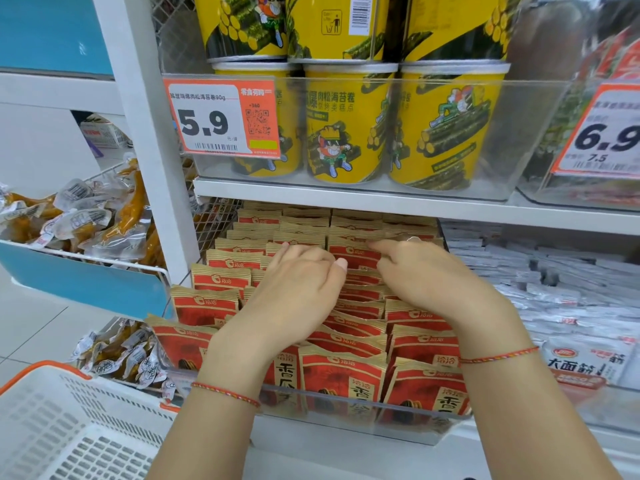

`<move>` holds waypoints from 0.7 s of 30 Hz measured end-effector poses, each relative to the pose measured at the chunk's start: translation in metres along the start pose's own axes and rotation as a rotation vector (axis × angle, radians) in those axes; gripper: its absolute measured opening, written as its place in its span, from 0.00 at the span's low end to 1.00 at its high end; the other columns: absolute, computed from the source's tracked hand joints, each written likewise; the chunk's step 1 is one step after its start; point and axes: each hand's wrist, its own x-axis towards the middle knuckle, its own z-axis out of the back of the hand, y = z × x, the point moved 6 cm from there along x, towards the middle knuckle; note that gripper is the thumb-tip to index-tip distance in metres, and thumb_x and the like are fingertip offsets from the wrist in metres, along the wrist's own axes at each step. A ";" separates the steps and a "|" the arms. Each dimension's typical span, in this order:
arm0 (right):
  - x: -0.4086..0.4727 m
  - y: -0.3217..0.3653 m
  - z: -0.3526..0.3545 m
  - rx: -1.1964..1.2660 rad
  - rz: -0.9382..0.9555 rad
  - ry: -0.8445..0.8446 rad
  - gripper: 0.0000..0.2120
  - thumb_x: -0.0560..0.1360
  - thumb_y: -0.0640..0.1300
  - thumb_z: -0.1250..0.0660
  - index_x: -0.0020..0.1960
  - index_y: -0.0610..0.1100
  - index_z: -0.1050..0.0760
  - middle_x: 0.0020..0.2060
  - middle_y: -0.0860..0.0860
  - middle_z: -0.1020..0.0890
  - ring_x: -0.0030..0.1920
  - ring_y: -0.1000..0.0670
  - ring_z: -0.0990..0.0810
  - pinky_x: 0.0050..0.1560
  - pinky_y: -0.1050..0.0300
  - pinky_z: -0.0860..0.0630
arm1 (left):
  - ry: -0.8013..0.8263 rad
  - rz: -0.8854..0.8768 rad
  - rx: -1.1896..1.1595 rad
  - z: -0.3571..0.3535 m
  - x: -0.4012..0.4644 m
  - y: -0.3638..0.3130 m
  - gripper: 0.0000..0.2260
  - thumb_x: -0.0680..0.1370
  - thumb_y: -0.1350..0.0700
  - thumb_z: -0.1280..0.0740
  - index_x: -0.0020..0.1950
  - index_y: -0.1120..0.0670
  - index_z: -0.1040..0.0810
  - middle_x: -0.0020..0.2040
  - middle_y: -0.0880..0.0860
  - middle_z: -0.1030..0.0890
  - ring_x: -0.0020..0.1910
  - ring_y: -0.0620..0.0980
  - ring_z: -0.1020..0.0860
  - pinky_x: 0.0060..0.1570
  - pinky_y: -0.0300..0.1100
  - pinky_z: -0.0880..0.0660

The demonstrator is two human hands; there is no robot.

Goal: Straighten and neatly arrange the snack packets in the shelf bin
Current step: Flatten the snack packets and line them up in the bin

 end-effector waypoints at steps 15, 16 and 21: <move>-0.033 0.004 0.024 0.629 0.274 0.010 0.22 0.67 0.65 0.31 0.55 0.53 0.20 0.49 0.56 0.15 0.51 0.55 0.18 0.58 0.48 0.23 | -0.402 -0.202 -0.604 0.053 -0.033 0.001 0.19 0.82 0.47 0.48 0.51 0.47 0.17 0.52 0.39 0.19 0.59 0.39 0.24 0.59 0.32 0.31; -0.031 0.003 0.024 0.623 0.266 -0.023 0.18 0.68 0.59 0.29 0.55 0.53 0.20 0.48 0.57 0.15 0.50 0.57 0.17 0.57 0.50 0.23 | -0.402 -0.219 -0.660 0.054 -0.035 0.000 0.20 0.83 0.49 0.48 0.52 0.49 0.16 0.52 0.41 0.19 0.59 0.40 0.23 0.59 0.33 0.30; -0.018 0.002 0.018 0.338 0.147 -0.228 0.12 0.74 0.46 0.30 0.55 0.58 0.21 0.48 0.60 0.17 0.51 0.58 0.20 0.54 0.59 0.26 | -0.498 -0.212 -0.716 0.058 -0.037 0.005 0.20 0.83 0.49 0.48 0.51 0.49 0.16 0.53 0.42 0.19 0.58 0.40 0.22 0.59 0.37 0.27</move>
